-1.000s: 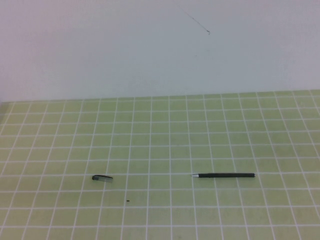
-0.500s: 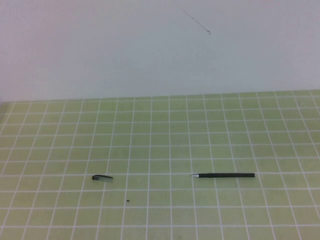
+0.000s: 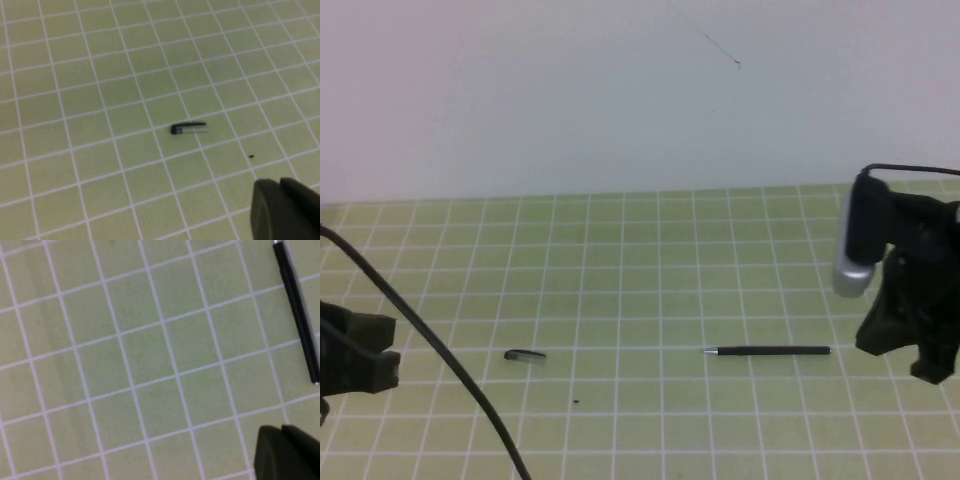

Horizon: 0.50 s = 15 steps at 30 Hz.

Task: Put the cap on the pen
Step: Put the cap on the pen

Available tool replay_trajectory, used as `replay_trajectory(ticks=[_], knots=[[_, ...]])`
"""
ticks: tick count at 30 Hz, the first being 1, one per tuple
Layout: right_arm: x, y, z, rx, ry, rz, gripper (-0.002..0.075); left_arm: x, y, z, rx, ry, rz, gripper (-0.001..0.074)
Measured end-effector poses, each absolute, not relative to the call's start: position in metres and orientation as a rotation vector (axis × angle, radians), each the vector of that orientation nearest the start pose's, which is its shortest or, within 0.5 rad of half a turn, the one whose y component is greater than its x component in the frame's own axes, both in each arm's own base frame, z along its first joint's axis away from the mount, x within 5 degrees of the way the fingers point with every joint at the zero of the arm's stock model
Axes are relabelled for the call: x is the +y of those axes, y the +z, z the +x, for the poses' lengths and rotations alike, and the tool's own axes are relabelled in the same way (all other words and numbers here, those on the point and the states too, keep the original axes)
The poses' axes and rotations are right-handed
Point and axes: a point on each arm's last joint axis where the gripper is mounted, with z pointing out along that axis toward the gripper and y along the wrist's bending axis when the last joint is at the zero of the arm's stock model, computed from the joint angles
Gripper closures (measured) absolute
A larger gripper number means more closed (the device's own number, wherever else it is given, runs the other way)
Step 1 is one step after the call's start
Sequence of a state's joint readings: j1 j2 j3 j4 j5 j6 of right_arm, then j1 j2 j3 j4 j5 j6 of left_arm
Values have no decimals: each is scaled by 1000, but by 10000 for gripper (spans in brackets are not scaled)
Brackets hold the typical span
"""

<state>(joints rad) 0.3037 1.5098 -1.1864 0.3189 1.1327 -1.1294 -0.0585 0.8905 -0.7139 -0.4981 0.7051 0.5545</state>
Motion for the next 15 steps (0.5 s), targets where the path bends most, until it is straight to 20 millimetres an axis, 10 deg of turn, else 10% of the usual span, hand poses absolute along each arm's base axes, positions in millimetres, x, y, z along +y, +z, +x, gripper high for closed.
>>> replay_trajectory(ticks=[9, 15], knots=[[132, 239, 333, 2270, 145, -1939, 699, -43, 308, 171, 2196, -334, 499, 734], [141, 210, 347, 2299, 195, -1936, 434, -44, 310, 172, 2164, -331, 526, 734]])
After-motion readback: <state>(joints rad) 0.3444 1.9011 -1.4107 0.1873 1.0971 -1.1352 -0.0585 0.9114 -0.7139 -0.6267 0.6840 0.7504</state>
